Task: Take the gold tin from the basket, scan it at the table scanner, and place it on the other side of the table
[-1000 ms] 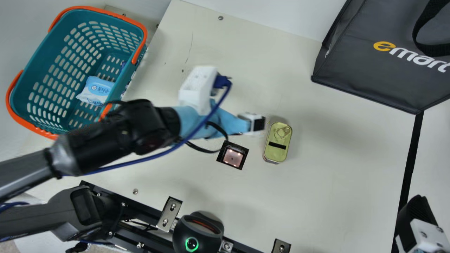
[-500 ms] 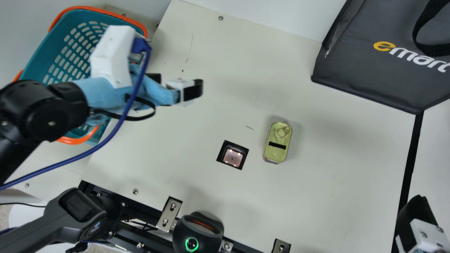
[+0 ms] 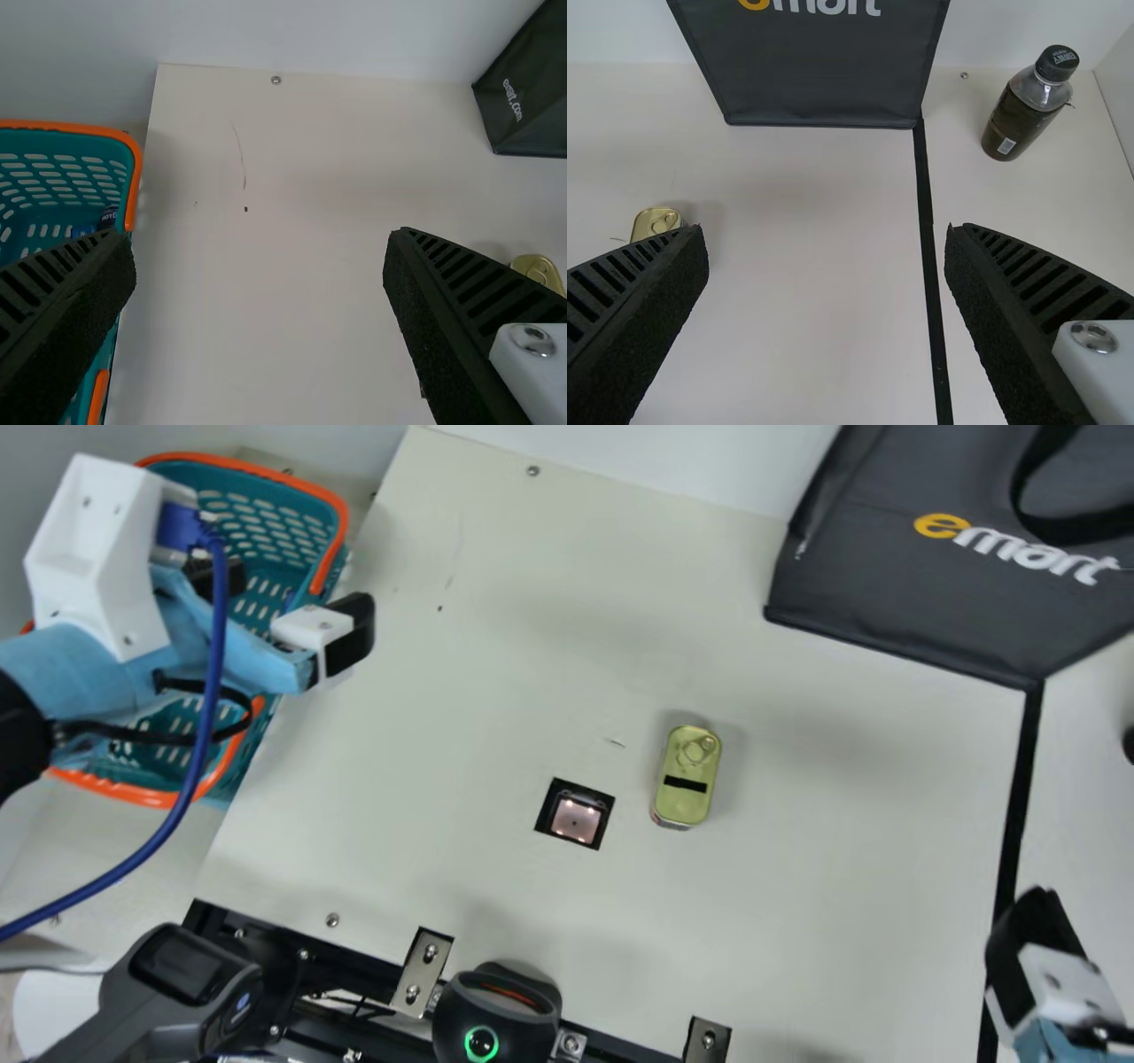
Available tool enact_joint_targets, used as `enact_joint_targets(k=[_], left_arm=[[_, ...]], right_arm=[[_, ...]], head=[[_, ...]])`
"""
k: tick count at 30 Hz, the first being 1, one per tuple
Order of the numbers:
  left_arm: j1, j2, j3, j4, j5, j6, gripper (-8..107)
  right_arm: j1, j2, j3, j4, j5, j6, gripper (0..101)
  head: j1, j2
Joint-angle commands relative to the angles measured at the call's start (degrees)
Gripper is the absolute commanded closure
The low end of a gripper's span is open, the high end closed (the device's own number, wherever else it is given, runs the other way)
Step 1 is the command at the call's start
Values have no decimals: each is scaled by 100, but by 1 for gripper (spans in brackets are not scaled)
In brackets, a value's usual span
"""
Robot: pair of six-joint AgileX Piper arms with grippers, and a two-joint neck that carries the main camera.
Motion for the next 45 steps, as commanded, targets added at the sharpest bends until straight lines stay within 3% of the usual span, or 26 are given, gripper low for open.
enact_joint_targets(k=[1,8,14,33,38,45], left_arm=[[0,0,0,0,0,0,9],[0,0,0,0,0,0,9],[0,0,0,0,0,0,9],[0,0,0,0,0,0,9],[0,0,0,0,0,0,9],[0,0,0,0,0,0,9]], right_arm=[[0,0,0,0,0,0,6],[0,0,0,0,1,0,6],[83,73,14,-18,-25,-47,6],[1678,1070,295,409,-167,-992,6],[1983,1477,281,184,-376,-551,6],[2678,2205,193,-593,-790,1035,6]], head=[[-157,-507],[-157,-1441],[-157,-1441],[-157,-1441],[-157,-1441],[-157,-1441]])
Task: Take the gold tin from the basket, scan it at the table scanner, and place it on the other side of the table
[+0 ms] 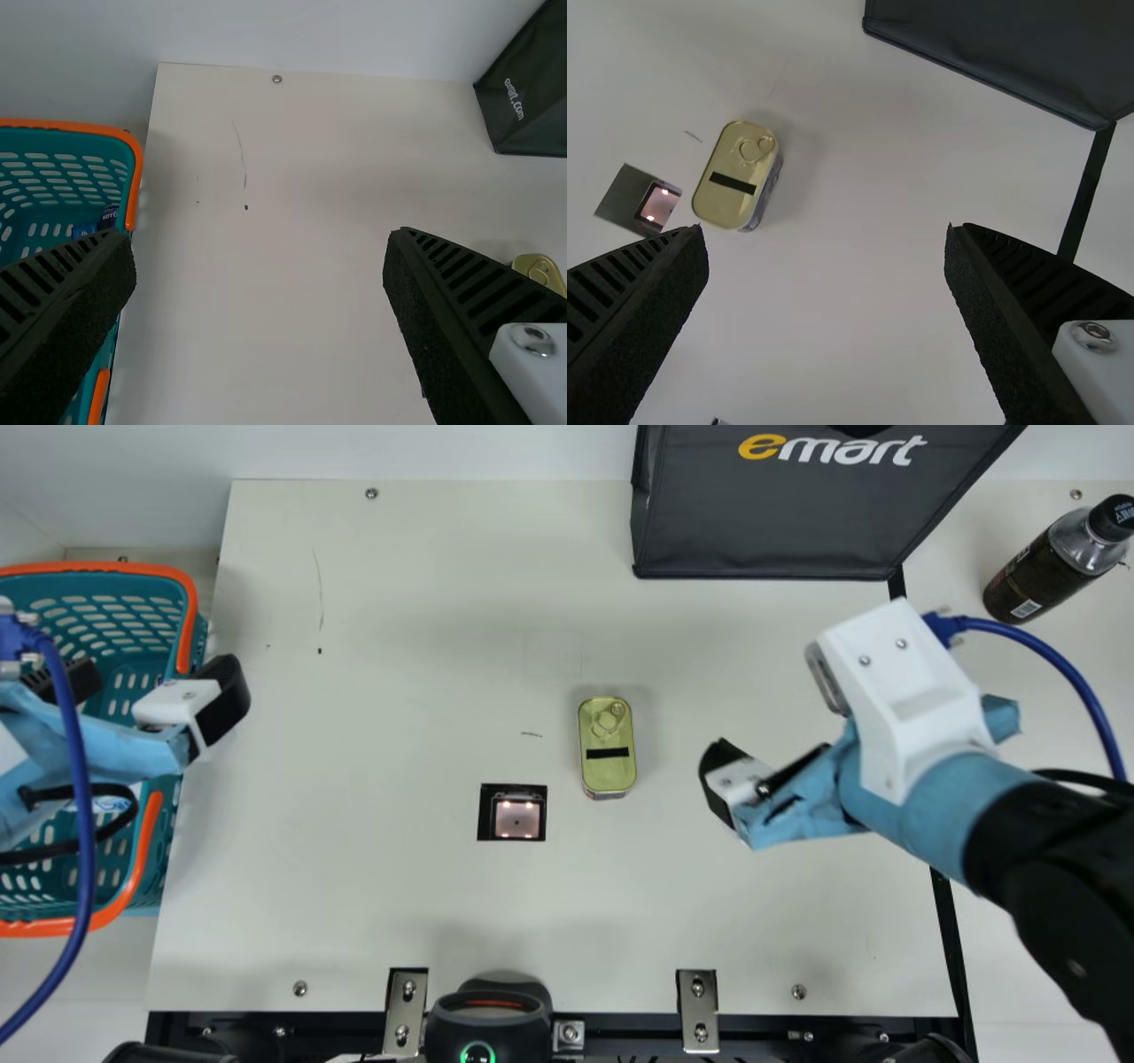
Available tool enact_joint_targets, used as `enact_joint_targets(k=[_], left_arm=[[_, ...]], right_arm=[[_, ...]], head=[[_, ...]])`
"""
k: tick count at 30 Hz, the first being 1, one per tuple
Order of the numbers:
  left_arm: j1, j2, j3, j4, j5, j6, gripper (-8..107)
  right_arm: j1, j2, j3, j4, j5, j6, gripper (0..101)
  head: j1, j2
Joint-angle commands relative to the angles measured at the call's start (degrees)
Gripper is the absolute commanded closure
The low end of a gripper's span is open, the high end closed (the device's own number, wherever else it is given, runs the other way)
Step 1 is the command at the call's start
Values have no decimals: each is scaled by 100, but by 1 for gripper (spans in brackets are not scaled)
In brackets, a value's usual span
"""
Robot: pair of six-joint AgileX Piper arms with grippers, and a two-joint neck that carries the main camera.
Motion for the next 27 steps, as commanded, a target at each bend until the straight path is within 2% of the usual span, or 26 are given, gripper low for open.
enact_joint_targets(k=[1,7,12,19,27], left_arm=[[0,0,0,0,0,0,9],[0,0,0,0,0,0,9],[0,0,0,0,0,0,9],[0,0,0,0,0,0,9],[0,0,0,0,0,0,9]], right_arm=[[280,302,-23,-360,-97,986,6],[887,915,-93,-877,-257,2428,6],[1250,1339,-131,-904,-340,3298,6],[1563,1763,-29,-742,-649,3959,6],[1931,2107,241,-946,-972,4405,6]], head=[[-166,9],[-166,9],[-166,9],[-166,9],[-166,9]])
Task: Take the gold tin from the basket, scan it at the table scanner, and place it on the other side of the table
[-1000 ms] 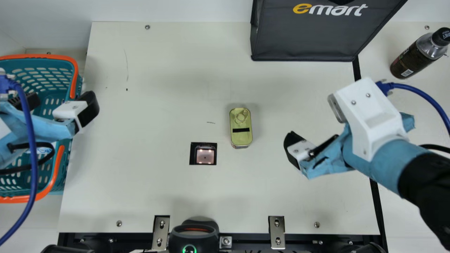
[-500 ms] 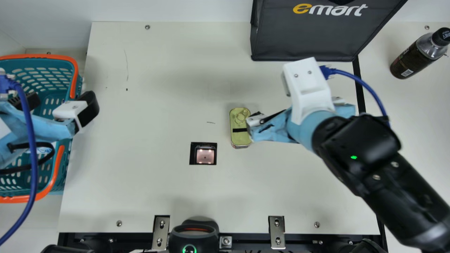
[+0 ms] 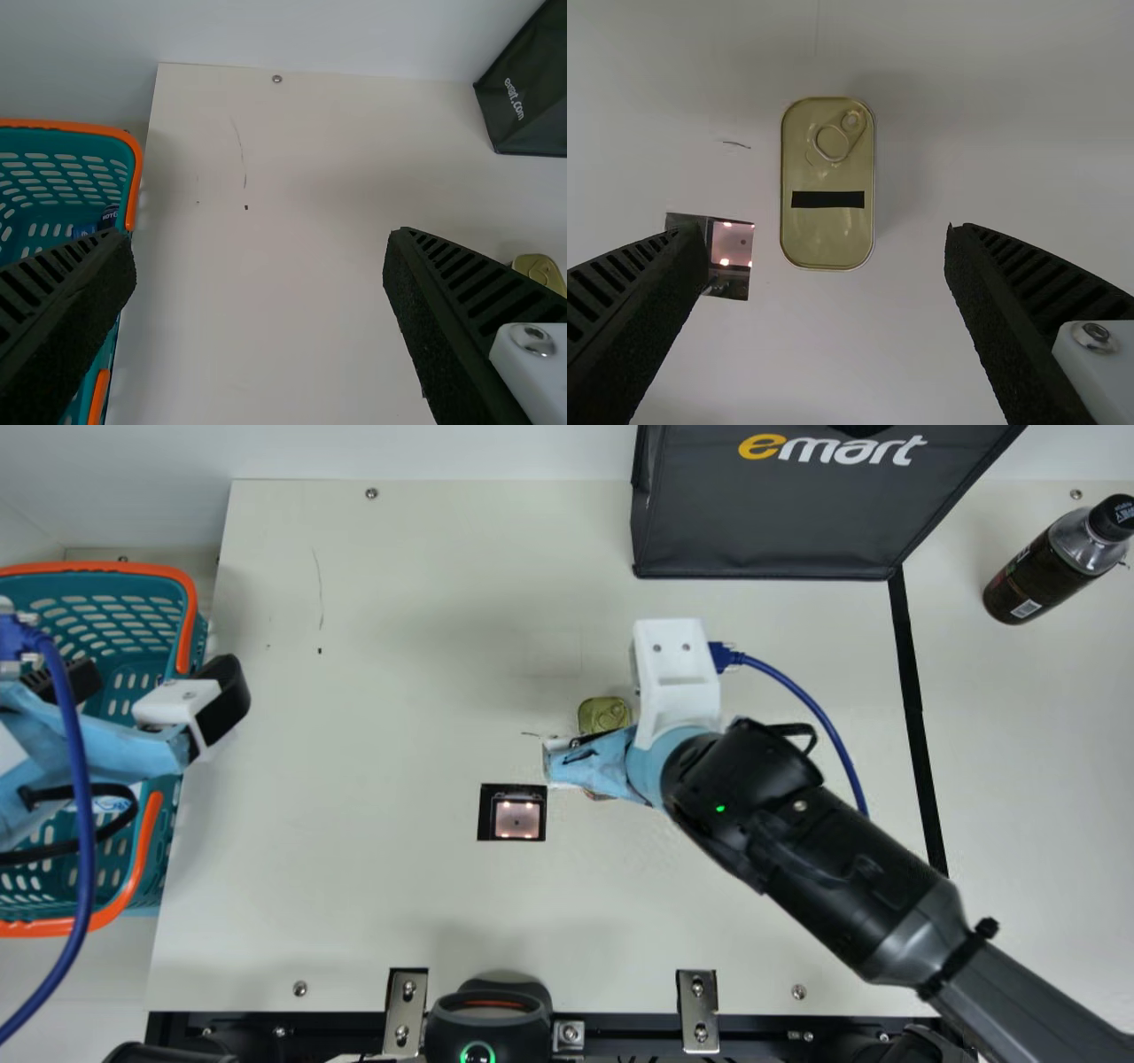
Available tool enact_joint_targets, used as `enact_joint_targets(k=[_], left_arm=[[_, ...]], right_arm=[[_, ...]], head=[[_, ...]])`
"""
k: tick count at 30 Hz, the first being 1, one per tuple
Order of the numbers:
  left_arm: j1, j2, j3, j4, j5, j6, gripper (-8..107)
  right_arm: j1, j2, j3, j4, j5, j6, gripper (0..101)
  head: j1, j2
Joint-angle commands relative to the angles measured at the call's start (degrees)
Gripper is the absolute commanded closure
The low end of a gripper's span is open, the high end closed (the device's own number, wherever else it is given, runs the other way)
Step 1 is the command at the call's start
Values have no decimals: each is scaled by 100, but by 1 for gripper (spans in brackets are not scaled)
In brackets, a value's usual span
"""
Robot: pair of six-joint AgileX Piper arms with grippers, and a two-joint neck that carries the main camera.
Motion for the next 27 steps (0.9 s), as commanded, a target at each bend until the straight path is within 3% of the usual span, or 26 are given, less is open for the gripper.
enact_joint_targets(k=[1,16,27], left_arm=[[0,0,0,0,0,0,9],[0,0,0,0,0,0,9],[0,0,0,0,0,0,9]], right_arm=[[77,76,76,-52,-75,93,6],[306,608,635,-404,-936,523,6],[86,1105,701,-792,-1517,713,6]], head=[[-157,9],[-157,9],[-157,9]])
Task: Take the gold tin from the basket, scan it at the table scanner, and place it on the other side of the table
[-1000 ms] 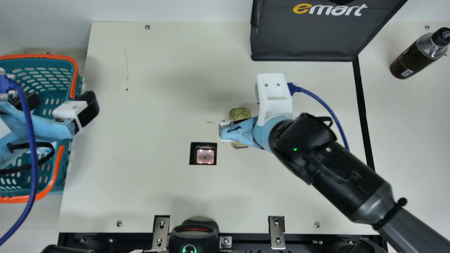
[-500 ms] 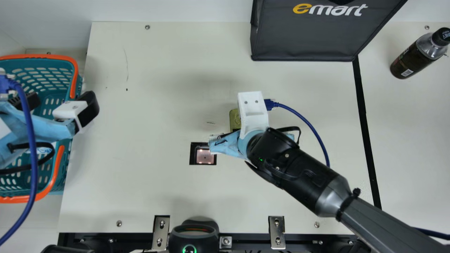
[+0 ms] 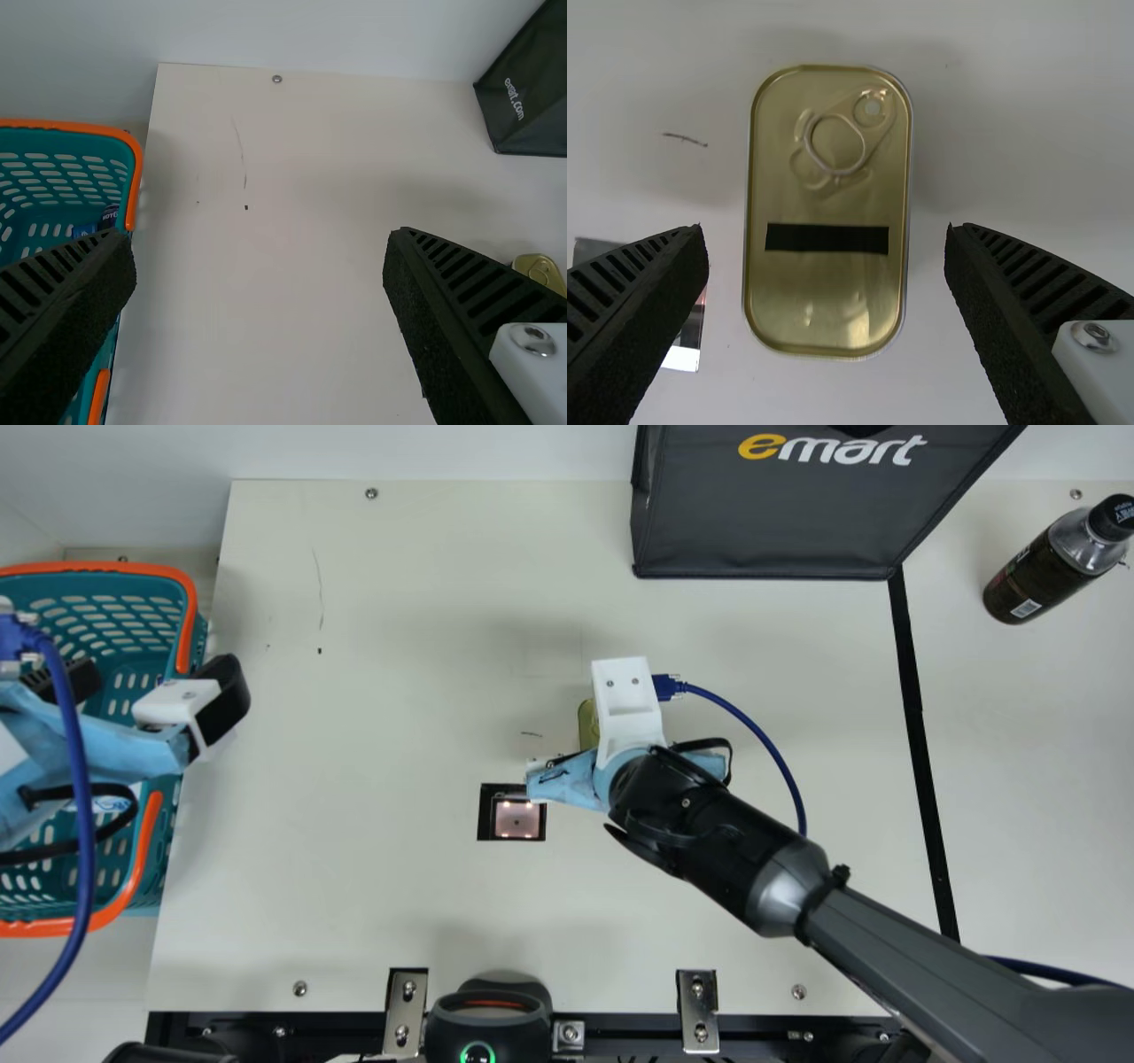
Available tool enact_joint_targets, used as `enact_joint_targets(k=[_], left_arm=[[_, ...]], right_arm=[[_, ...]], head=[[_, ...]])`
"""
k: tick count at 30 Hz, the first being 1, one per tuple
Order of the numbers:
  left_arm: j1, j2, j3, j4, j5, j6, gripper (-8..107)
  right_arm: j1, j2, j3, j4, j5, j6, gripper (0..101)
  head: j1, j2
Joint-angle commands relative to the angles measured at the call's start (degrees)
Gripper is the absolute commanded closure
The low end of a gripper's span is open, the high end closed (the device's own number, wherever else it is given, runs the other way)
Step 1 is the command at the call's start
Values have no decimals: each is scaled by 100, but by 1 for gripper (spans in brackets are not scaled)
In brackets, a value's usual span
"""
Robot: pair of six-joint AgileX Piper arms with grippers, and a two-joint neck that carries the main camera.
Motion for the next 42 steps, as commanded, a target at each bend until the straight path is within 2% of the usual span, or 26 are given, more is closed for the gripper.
enact_joint_targets(k=[1,8,16,22,31,34,38,42], left_arm=[[0,0,0,0,0,0,9],[0,0,0,0,0,0,9],[0,0,0,0,0,0,9],[0,0,0,0,0,0,9],[0,0,0,0,0,0,9],[0,0,0,0,0,0,9],[0,0,0,0,0,0,9],[0,0,0,0,0,0,9]], right_arm=[[-43,99,-19,-72,-69,34,6],[-199,375,-102,-105,-226,83,6],[-238,466,-189,-201,-163,105,60],[-214,377,-327,-270,52,65,100],[-149,104,-787,-100,543,-271,101],[-134,51,-935,-24,653,-396,101],[-270,-75,-951,117,554,-671,101],[-643,-334,-690,372,286,-1167,101]], head=[[-157,9],[-157,9],[-157,9],[-157,9],[-157,9],[-157,-393],[-157,-926],[-157,-1461]])
